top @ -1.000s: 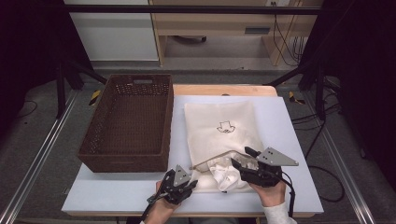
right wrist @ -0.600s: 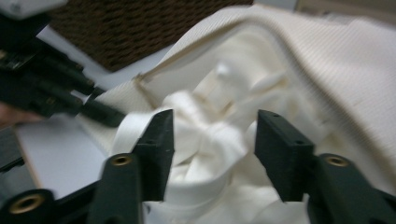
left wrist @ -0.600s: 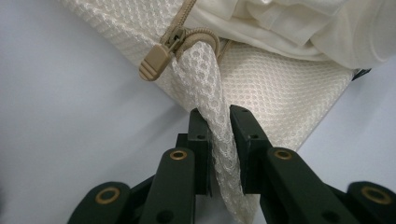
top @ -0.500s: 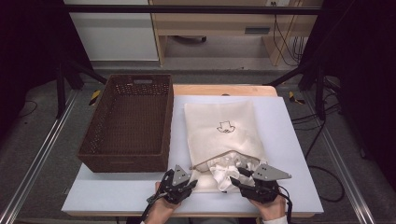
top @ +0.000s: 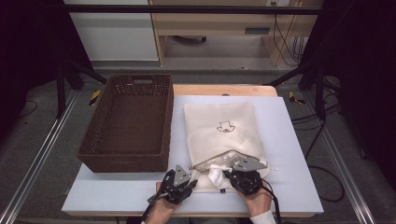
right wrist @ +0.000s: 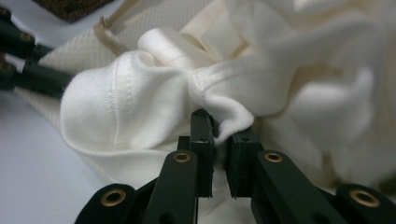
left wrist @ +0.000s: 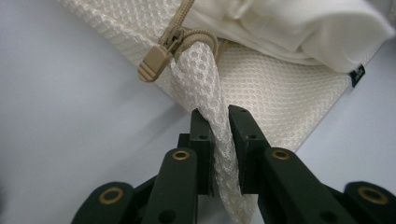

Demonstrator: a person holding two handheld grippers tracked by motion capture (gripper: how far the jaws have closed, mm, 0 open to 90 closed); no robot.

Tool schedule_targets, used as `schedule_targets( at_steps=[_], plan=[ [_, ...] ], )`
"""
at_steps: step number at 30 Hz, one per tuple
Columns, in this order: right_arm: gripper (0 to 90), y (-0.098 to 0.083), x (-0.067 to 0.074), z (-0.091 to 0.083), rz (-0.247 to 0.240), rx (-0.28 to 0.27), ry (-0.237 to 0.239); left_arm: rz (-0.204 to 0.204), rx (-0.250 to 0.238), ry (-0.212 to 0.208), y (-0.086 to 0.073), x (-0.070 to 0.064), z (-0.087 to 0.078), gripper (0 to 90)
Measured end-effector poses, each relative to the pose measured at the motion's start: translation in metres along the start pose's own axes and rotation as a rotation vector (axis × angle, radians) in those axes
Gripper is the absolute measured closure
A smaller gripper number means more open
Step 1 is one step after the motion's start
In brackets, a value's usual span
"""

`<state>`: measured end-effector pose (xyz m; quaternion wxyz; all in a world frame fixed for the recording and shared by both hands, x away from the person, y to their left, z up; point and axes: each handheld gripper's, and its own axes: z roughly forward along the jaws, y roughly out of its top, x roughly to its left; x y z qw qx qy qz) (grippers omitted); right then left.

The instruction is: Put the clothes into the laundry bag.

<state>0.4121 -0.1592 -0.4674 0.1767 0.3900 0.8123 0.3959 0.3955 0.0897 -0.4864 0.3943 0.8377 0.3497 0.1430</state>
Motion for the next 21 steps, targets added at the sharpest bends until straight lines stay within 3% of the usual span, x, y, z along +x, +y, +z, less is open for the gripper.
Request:
schedule_targets(
  at_steps=[5,8,10,12,15,17,19,21],
  plan=[
    [83.2,0.023,0.002,0.027,0.026,-0.021,-0.019,0.015,0.014,-0.007,0.001,0.000,-0.001,83.5],
    [83.2,0.032,0.004,0.041,0.026,-0.060,-0.105,0.009,0.015,-0.019,0.001,0.001,-0.001,83.8],
    [83.4,0.033,0.002,0.047,0.007,-0.083,-0.196,0.007,0.014,-0.025,0.001,0.002,-0.001,83.8],
    [83.2,0.030,-0.003,0.056,0.010,-0.081,-0.227,0.006,0.012,-0.027,0.001,0.002,-0.001,83.8],
    [80.9,0.026,-0.006,0.056,0.012,-0.099,-0.204,0.006,0.011,-0.028,0.001,0.003,-0.001,83.7],
    [74.5,0.025,-0.006,0.052,0.005,-0.112,-0.166,0.002,0.012,-0.032,0.000,0.004,-0.001,83.7],
    [66.2,0.024,-0.002,0.041,-0.008,-0.107,-0.136,-0.002,0.009,-0.037,0.000,0.004,-0.001,83.6],
    [60.4,0.020,-0.001,0.024,-0.017,-0.135,-0.118,0.002,0.008,-0.032,0.000,0.004,-0.001,83.6]
  ],
)
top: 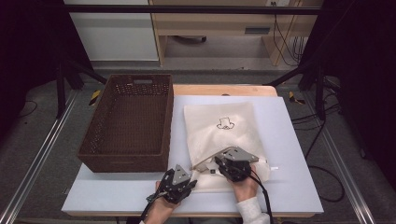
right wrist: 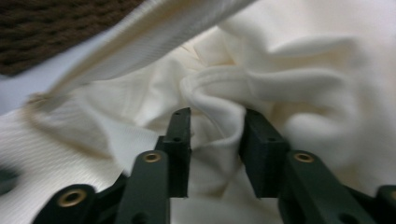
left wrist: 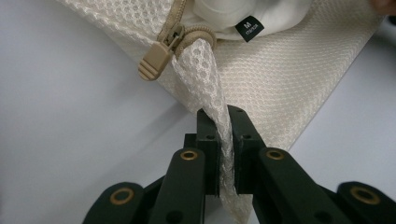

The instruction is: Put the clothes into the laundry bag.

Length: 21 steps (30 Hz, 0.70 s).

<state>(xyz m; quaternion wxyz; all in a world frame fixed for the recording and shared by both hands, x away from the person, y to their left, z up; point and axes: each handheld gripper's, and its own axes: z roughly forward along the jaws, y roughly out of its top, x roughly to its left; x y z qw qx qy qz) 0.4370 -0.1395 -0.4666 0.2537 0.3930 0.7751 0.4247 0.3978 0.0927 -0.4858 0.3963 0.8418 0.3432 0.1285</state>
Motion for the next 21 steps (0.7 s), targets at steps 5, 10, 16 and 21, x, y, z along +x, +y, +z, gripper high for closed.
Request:
schedule_targets(
  at_steps=[5,10,16,21],
  plan=[
    [48.5,-0.010,-0.013,-0.042,0.044,-0.027,0.008,0.001,-0.001,0.005,0.000,-0.001,0.000,83.5],
    [47.2,-0.026,-0.017,-0.041,0.068,0.025,0.010,0.000,0.000,0.004,0.000,-0.001,0.000,83.5],
    [78.7,-0.026,-0.001,-0.008,-0.030,0.130,-0.028,-0.001,0.008,0.008,0.001,-0.002,0.000,83.5],
    [89.5,-0.006,-0.002,0.012,-0.005,0.144,-0.050,0.007,0.017,0.010,0.002,-0.002,0.000,83.6]
  ],
)
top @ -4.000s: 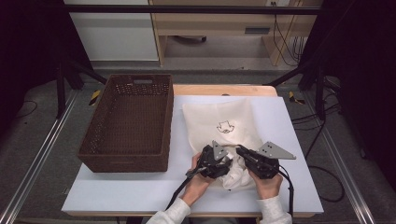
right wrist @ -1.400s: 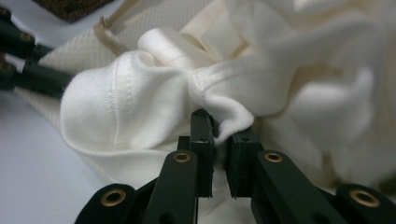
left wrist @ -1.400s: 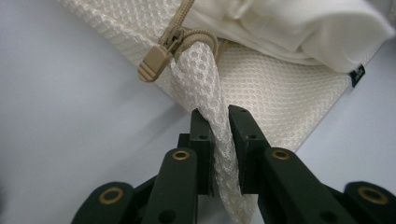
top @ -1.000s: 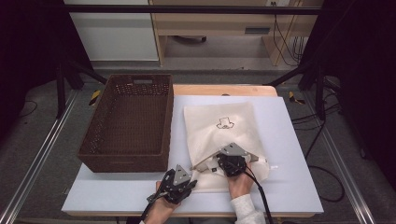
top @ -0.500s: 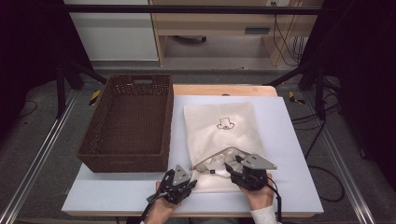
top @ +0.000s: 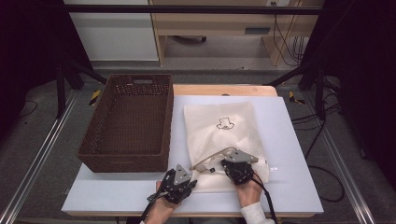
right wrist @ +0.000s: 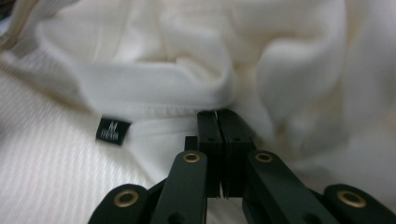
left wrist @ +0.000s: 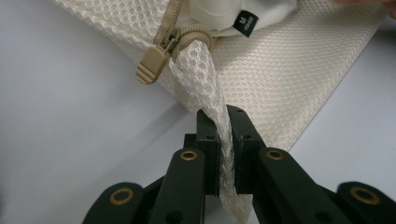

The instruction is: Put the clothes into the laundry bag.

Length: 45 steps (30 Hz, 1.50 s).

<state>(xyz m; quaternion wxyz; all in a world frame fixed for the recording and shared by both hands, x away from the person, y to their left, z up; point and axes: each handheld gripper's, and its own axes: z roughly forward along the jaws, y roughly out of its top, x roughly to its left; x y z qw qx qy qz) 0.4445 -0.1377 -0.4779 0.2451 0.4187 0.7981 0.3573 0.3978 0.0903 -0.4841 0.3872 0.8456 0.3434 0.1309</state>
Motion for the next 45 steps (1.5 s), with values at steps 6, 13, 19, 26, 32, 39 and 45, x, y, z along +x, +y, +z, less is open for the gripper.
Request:
schedule_targets(
  at_steps=[6,13,19,26,32,39,45],
  plan=[
    [89.8,0.016,-0.007,0.023,0.051,-0.071,-0.071,0.002,0.000,-0.003,0.000,0.000,0.000,83.7],
    [75.9,0.008,-0.008,0.011,0.050,-0.079,-0.014,0.002,-0.003,-0.001,0.000,0.000,0.000,83.6],
    [67.1,-0.009,-0.021,-0.055,0.039,-0.153,0.004,-0.006,-0.004,0.000,-0.001,0.000,0.000,83.5],
    [46.2,-0.035,-0.064,-0.088,0.164,-0.131,-0.111,-0.008,-0.007,-0.005,-0.001,0.001,0.000,83.4],
    [65.1,-0.050,-0.068,-0.068,0.144,-0.039,-0.106,-0.019,-0.007,-0.008,-0.001,0.001,0.000,83.4],
    [86.8,-0.055,-0.075,-0.080,0.158,-0.012,-0.033,-0.071,-0.025,-0.034,-0.001,0.005,-0.005,83.7],
    [86.3,-0.072,-0.073,-0.097,0.172,0.004,0.014,-0.094,-0.019,-0.044,0.000,0.008,-0.015,83.4]
  ],
)
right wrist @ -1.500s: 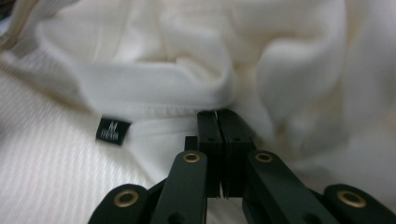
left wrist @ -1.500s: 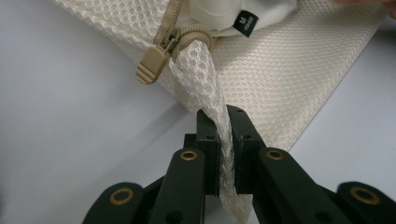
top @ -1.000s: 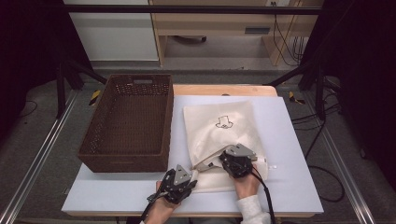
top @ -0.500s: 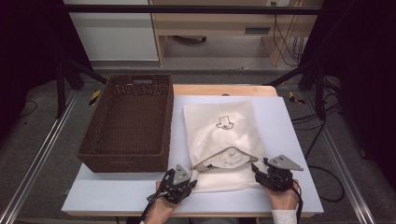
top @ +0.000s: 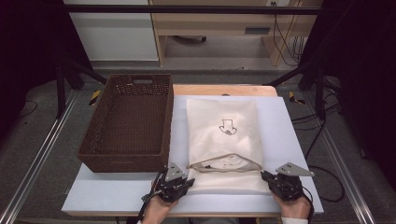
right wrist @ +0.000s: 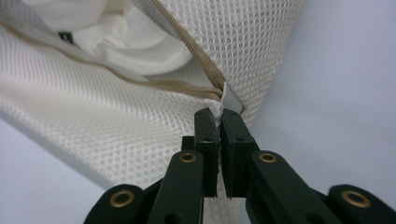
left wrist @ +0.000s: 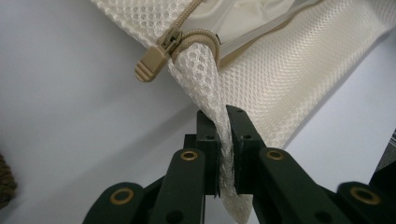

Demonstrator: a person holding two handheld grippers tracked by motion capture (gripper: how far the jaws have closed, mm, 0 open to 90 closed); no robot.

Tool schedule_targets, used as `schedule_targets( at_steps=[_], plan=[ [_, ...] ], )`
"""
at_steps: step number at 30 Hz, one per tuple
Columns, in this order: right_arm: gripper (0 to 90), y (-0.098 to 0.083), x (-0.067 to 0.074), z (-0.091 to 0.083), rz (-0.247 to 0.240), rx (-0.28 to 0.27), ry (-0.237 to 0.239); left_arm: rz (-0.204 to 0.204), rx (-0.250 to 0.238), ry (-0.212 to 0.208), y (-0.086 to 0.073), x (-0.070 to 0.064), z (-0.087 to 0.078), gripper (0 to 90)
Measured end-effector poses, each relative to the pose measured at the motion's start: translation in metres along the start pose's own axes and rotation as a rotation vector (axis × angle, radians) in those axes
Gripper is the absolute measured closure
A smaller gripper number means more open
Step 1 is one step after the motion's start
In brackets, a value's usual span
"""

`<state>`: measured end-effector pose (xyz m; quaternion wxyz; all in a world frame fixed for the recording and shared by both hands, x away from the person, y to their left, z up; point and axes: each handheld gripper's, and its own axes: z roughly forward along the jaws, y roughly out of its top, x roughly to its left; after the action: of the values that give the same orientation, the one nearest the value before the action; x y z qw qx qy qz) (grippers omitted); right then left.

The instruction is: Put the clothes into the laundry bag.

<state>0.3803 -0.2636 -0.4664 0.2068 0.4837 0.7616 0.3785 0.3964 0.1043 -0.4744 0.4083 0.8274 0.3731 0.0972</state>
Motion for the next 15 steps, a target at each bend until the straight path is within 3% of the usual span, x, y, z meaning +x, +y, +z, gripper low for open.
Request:
schedule_targets(
  at_steps=[4,7,9,12,15],
  plan=[
    [81.4,-0.011,-0.001,0.008,0.005,0.012,0.016,0.020,0.026,0.020,-0.005,-0.002,0.007,80.5],
    [67.2,-0.008,0.004,0.010,-0.016,-0.001,-0.001,0.019,0.000,0.039,-0.002,-0.001,0.006,62.2],
    [60.3,-0.004,0.011,0.008,-0.053,-0.048,-0.012,0.004,-0.026,0.015,0.002,0.002,0.005,51.9],
    [60.2,0.009,0.026,0.005,-0.099,-0.123,0.043,-0.004,-0.044,0.014,0.007,0.004,0.009,46.7],
    [63.8,0.023,0.045,0.012,-0.138,-0.139,0.093,-0.010,-0.019,0.022,0.008,0.005,0.018,50.1]
  ],
)
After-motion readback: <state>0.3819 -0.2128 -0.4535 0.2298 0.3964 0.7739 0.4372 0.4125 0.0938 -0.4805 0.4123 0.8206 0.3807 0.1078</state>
